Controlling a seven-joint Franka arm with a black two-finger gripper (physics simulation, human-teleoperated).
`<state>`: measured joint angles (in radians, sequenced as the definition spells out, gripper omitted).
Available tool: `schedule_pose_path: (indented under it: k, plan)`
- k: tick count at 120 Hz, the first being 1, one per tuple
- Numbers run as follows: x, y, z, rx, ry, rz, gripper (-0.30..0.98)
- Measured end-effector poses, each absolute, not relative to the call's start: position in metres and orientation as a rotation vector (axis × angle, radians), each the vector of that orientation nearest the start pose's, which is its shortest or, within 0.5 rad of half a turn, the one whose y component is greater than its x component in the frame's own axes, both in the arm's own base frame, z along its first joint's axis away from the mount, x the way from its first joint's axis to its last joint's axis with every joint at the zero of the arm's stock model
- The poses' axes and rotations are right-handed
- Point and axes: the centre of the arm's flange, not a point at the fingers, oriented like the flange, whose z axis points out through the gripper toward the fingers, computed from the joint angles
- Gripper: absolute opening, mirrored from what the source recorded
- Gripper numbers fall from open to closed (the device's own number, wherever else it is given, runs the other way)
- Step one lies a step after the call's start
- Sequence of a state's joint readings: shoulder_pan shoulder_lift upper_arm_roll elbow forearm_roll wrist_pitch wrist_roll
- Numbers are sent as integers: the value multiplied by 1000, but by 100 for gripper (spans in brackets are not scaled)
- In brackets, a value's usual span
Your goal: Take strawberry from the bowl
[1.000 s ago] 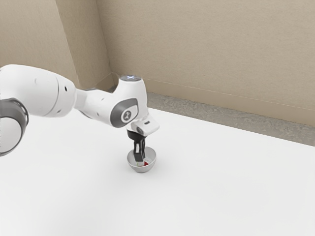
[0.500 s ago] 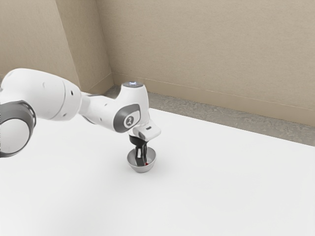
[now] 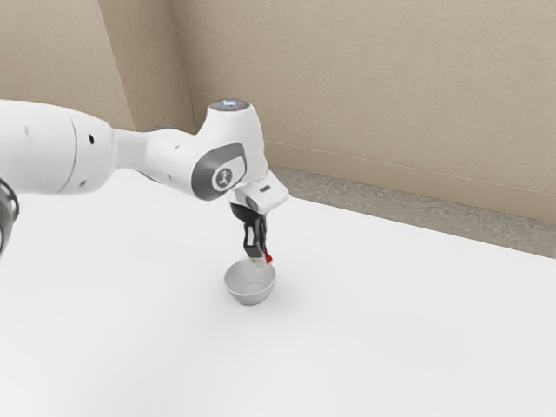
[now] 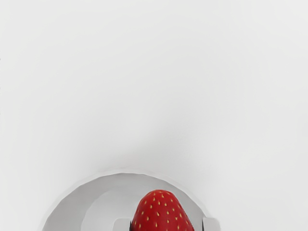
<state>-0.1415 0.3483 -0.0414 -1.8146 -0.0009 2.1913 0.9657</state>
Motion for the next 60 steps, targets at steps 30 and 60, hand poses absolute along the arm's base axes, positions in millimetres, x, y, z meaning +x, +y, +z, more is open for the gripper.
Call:
schedule_pose_path:
  k: [30, 60]
  plan:
    - [590, -224, 390, -2525, 1927, -60, -5]
    - [589, -293, 332, -2517, 2041, 44, -6]
